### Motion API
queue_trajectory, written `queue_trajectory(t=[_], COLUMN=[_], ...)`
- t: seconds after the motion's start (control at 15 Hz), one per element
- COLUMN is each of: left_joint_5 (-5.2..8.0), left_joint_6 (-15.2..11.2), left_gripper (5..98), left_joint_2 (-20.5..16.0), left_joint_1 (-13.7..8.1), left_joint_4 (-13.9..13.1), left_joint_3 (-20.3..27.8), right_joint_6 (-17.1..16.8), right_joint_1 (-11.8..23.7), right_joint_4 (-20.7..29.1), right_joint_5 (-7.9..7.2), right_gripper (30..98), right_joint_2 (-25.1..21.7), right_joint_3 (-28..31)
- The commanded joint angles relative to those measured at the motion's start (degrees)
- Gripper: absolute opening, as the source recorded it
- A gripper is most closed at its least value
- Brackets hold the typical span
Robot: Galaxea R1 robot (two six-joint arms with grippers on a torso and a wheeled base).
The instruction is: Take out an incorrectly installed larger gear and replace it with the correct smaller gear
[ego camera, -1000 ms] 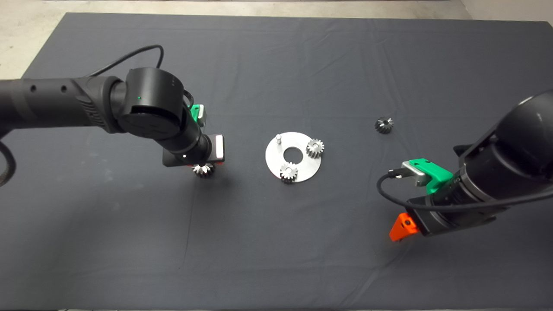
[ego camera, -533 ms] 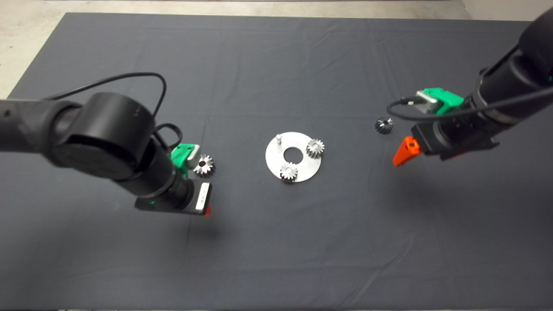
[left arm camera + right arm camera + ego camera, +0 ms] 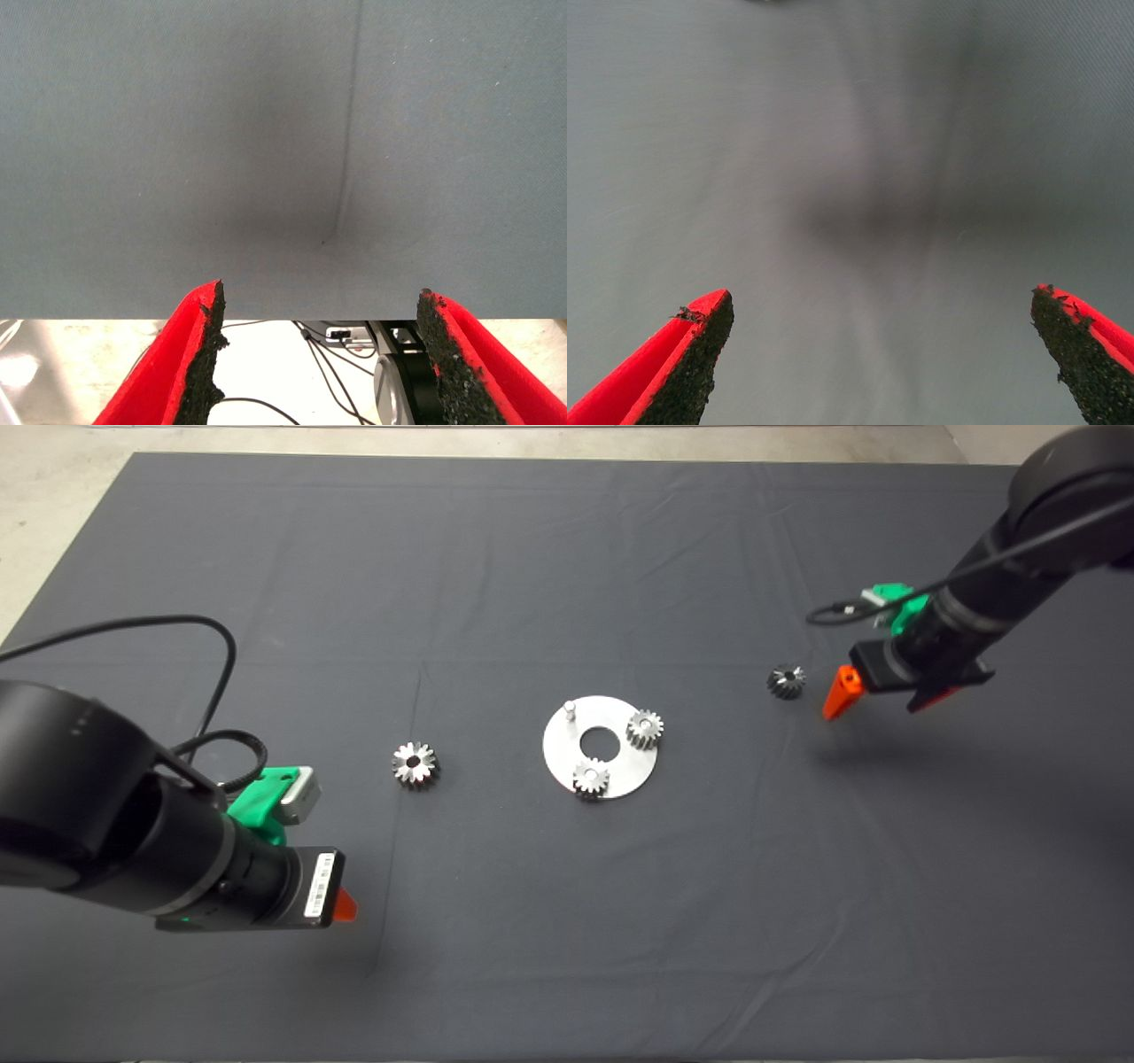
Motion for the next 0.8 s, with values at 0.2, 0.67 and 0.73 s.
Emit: queue_trajectory(t=[0.2,0.67,0.73], left_joint_5=[3.49,3.49,3.49], left_joint_6=[-2.36,-4.03,-4.03], left_gripper=[53.7,53.7,53.7], left_joint_2=[2.75,6.66,7.30], left_joint_1=[-0.80,-0.80,-0.80], left_joint_4=[2.37,3.52,3.84], left_joint_3=[-0.55,-2.43,-3.02], right_joint_6=[-4.57,-7.26,-7.38], right_joint_1=[-4.01,-3.83,-3.83], right_joint_4=[-11.27,-11.01,-10.78], right_joint_5=[-4.61,-3.56,-3.56], right_gripper=[89.0,89.0,89.0], right_joint_2=[2.71,9.11,10.37], right_joint_3=[-6.06,-13.99,-15.20])
